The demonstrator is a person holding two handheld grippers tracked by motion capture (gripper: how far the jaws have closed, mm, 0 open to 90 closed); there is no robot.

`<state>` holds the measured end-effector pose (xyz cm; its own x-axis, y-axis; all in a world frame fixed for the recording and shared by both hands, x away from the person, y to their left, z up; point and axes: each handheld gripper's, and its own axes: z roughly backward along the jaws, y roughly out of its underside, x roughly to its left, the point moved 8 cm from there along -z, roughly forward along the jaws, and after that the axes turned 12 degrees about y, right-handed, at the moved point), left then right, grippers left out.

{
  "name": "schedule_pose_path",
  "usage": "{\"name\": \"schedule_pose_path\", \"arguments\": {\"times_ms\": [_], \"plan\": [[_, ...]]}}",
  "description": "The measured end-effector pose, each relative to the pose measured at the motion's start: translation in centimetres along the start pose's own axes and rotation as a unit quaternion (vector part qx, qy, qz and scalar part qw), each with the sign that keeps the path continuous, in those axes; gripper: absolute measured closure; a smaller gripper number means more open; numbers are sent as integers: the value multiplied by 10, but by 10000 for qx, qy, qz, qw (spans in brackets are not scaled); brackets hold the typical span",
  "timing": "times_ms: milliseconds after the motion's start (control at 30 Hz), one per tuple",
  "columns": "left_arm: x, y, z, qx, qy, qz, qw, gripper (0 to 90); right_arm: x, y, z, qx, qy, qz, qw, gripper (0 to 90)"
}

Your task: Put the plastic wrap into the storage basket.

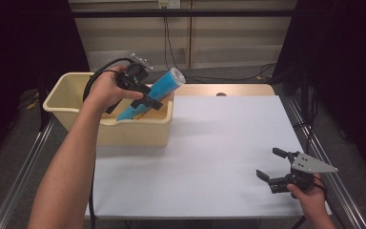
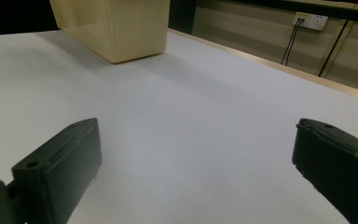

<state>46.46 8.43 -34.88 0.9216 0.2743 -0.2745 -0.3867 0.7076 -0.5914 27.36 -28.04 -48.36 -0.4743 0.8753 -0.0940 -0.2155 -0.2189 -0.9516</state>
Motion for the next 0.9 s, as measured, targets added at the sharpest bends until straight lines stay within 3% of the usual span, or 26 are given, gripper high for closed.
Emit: {"name": "schedule_pose_path", "arguments": {"times_ms": [167,367,533,733,900], "plan": [[-3,2,-4,-381,-97,48,9992,95,-1,0,1,-17,-3,-27,10000,8],[-7,9,-13,-604,-136,17,9981,84,-3,0,3,-42,12,-99,9999,7],[-13,9,-21,-947,-162,-6,9954,76,-4,-1,3,-79,46,-142,9999,6],[-18,16,-26,-940,-229,-113,9952,68,-4,-1,2,-64,34,-125,9999,6],[-26,22,-28,-1274,-140,-75,9917,66,-5,-1,3,-59,32,-143,9999,6]]}}
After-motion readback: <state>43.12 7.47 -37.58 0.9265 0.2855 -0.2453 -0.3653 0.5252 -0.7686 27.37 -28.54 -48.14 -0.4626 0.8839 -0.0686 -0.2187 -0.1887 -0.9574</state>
